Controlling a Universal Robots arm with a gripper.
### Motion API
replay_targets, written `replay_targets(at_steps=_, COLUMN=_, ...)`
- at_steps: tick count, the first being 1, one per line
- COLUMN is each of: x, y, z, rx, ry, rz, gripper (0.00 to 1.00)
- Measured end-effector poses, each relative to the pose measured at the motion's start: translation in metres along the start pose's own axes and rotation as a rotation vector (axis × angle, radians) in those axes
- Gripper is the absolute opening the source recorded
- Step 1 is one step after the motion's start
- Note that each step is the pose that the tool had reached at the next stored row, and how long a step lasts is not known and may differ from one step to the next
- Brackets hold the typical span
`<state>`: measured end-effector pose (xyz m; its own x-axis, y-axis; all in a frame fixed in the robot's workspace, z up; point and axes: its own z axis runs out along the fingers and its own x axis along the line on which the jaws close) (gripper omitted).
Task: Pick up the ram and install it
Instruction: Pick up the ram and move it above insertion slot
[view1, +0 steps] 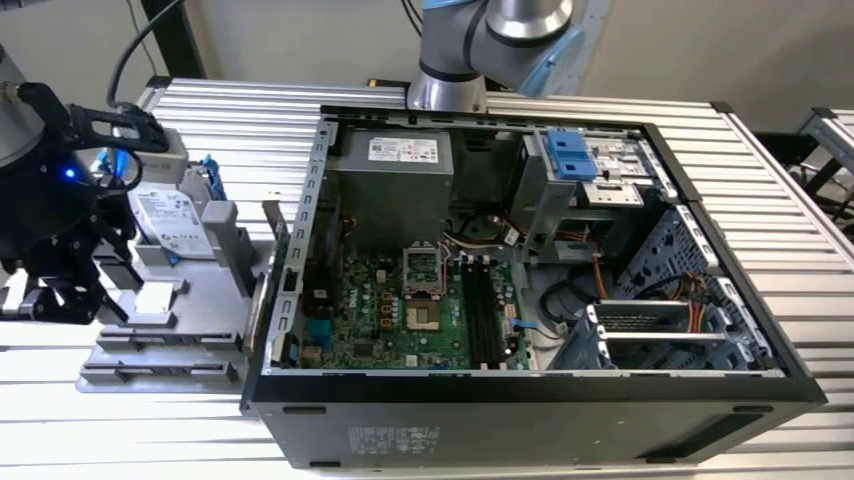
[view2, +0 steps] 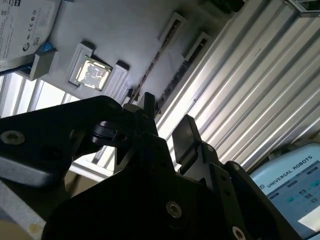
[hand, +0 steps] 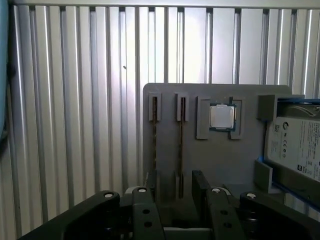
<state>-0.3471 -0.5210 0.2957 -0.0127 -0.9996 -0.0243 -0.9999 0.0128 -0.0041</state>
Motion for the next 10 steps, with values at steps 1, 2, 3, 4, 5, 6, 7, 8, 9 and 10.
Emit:
replay_targets(at_steps=1, x=0.0003, y=0.0001, z=0.0018, rx=0.0001, ry=0.0, rz=0.001, gripper=1.0)
replay_targets(at_steps=2, x=0.0008, y=0.0002, z=0.0037, rx=0.0001, ry=0.0, rz=0.002, gripper=1.0)
replay_targets(at_steps=3, x=0.0014, y=0.0001, z=0.0055, rx=0.0002, ry=0.0, rz=0.002, gripper=1.0)
replay_targets(at_steps=4, x=0.0021, y=0.0001, z=0.0071, rx=0.0001, ry=0.0001, rz=0.003, gripper=1.0)
replay_targets(at_steps=5, x=0.0031, y=0.0002, z=0.009, rx=0.0, ry=0.0002, rz=0.003, gripper=1.0)
replay_targets(at_steps=6, x=0.004, y=0.0002, z=0.0109, rx=0.0001, ry=0.0, rz=0.003, gripper=1.0)
replay_targets(at_steps=7, x=0.0048, y=0.0001, z=0.0126, rx=0.0001, ry=0.0, rz=0.003, gripper=1.0)
replay_targets(at_steps=8, x=0.0057, y=0.0001, z=0.0144, rx=0.0001, ry=0.0, rz=0.004, gripper=1.0)
replay_targets(at_steps=9, x=0.0067, y=0.0001, z=0.0162, rx=0.0002, ry=0.0, rz=0.004, gripper=1.0)
replay_targets(at_steps=10, x=0.0077, y=0.0001, z=0.018, rx=0.0001, ry=0.0001, rz=0.004, gripper=1.0)
